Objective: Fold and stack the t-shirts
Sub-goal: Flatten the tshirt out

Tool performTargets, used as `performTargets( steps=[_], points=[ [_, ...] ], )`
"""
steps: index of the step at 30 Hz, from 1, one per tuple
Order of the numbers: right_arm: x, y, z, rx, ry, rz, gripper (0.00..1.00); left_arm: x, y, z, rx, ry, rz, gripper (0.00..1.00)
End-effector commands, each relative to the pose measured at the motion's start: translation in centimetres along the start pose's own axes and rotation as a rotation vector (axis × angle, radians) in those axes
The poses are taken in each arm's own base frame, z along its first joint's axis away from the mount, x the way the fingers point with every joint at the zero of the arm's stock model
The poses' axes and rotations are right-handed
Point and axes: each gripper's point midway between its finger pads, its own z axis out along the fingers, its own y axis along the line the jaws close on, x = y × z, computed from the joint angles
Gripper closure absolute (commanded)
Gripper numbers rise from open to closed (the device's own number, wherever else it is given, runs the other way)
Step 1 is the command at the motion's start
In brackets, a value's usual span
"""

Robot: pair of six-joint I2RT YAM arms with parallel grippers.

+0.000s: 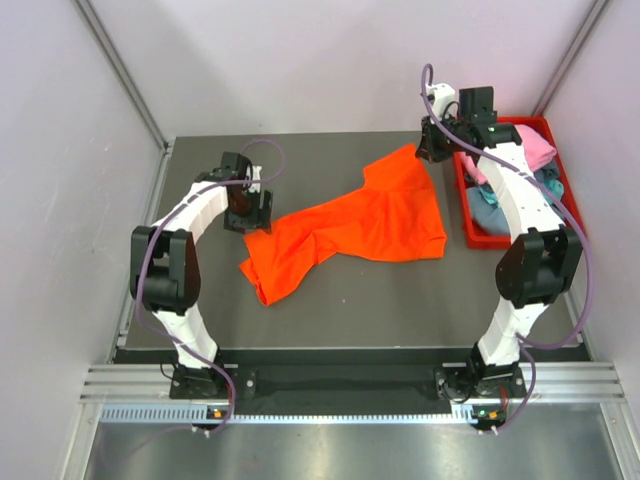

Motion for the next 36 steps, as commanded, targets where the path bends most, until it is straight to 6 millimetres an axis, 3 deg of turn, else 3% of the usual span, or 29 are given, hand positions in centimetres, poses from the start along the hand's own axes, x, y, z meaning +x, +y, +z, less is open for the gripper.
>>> performTargets(
  steps=[1,6,9,18,26,30,34,35,36],
  points=[
    [-2.1,0.7,-1.5,0.004,-0.066,-0.033,1.00,-2.4,2.0,0.2,-0.033,-0.047,-0.036,0.23],
    [-2.2,0.5,-1.1,0.006,-0.066,-0.034,1.00,-2.9,4.7,1.4,-0.077,-0.026,-0.044,0.25],
    [-2.4,0.6,-0.9,0.007,-0.068,-0.036,1.00,-2.5,5.2,2.5,-0.074,-0.001,-0.055,0.26],
    [-2.6,0.2,-0.8,0.023,-0.067,-0.044,1.00,-0.5,4.4,4.4,-0.008,0.076,-0.058,0.29],
    [-2.5,0.1,-0.3,0.031,-0.063,-0.046,1.00,-0.2,3.5,5.0,0.047,0.098,-0.062,0.36],
    [-2.5,0.1,-0.2,0.035,-0.060,-0.052,1.00,-0.1,3.3,5.1,0.058,0.100,-0.063,0.50],
    [-2.4,0.1,-0.3,0.039,-0.060,-0.056,1.00,-0.6,3.5,4.5,0.041,0.082,-0.060,0.81],
    [-2.4,-0.1,-0.3,0.044,-0.061,-0.056,1.00,-0.5,3.6,4.5,0.035,0.082,-0.059,0.92],
    [-2.4,0.0,-0.3,0.046,-0.060,-0.057,1.00,-0.7,3.7,4.3,0.031,0.076,-0.057,0.95]
  ],
)
